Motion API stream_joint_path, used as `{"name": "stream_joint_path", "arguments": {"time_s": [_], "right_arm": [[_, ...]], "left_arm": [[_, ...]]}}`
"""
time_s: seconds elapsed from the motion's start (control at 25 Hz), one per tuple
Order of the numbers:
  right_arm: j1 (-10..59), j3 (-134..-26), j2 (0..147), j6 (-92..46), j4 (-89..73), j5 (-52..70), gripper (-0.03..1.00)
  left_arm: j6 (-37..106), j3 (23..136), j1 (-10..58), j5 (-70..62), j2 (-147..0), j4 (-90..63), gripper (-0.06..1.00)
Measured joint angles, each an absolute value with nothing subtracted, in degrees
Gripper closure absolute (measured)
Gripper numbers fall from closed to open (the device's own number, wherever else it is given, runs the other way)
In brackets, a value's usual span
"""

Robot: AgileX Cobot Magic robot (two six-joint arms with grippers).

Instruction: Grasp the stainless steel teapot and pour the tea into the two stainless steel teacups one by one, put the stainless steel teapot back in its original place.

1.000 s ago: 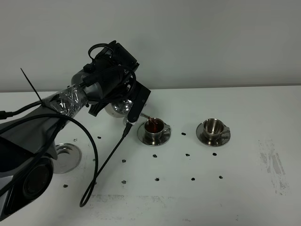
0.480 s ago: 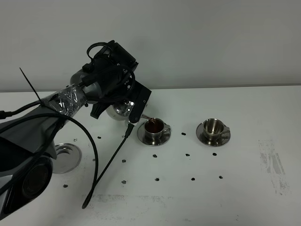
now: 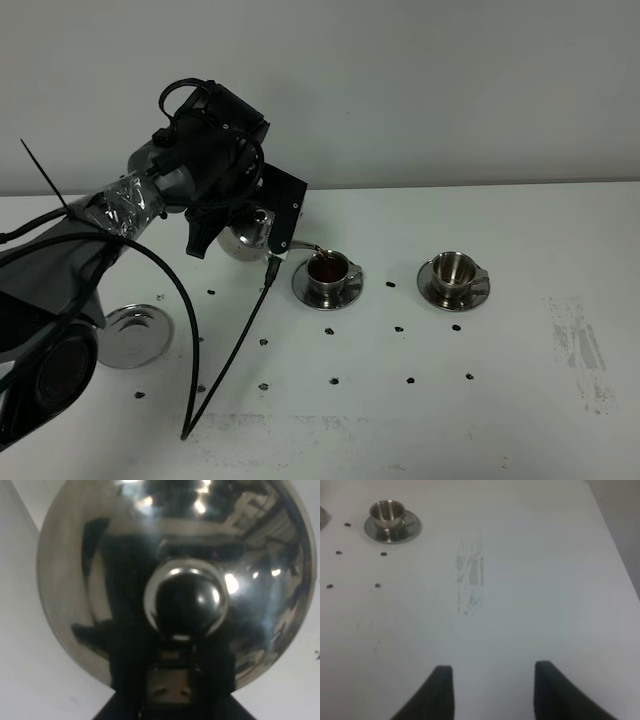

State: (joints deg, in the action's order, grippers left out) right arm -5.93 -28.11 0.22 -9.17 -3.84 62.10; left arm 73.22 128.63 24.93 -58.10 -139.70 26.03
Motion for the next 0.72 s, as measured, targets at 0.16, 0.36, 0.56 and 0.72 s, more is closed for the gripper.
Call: {"name": "stream_joint_path", "arguments": {"time_s": [0.16,0.36,0.56,0.72], "right_arm": [[-5.9,-28.1,0.2,-9.2,-3.7,62.1,0.58],[-5.9,-28.1,0.2,-9.2,-3.7,62.1,0.58],[-5.9,-28.1,0.2,-9.2,-3.7,62.1,0.58],[-5.9,-28.1,0.2,-9.2,-3.7,62.1,0.58]], "left_arm": [[73.2,128.6,24.4,-57.8,-139.1,22.3,0.69],[72.3,128.6,23.6,-57.4,-137.3,17.3,0.69],[62.3,128.6,21.7,-57.6,-135.5,12.9,0.69],[52.7,128.6,19.6,-58.5,-135.3,8.7,0.69]]}}
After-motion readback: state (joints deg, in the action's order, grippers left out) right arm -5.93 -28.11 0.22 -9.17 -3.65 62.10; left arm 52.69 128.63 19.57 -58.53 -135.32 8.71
